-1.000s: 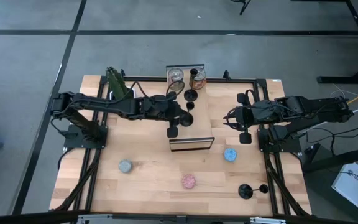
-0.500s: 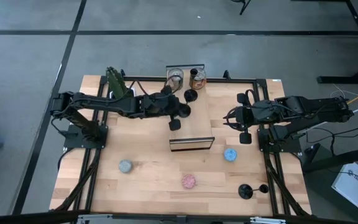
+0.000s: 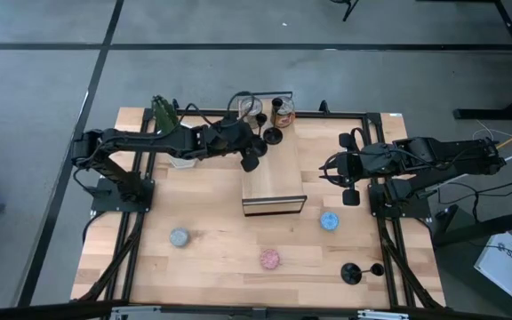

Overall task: Pick & Place candle stick holders
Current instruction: Adjust the candle holders on the shelf

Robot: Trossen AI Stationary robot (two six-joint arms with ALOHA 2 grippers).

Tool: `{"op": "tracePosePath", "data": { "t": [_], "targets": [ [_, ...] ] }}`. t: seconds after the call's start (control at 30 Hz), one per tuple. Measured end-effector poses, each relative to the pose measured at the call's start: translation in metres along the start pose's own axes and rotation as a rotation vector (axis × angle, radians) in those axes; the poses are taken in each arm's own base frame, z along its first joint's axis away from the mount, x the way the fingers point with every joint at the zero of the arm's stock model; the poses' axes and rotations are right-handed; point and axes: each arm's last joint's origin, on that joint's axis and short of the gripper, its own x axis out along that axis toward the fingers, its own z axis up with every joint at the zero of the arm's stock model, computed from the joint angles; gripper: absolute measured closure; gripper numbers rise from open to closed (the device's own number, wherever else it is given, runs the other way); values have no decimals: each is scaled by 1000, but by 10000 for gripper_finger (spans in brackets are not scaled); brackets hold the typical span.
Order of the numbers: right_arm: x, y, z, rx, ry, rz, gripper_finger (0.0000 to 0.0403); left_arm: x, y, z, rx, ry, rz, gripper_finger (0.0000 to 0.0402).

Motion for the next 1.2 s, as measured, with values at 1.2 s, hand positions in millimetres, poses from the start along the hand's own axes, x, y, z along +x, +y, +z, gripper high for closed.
{"op": "tracePosePath", "data": {
  "t": [1.2],
  "targets": [
    [0, 0, 0, 0, 0, 0, 300, 1, 8, 0, -14, 6, 5, 342]
  ]
}}
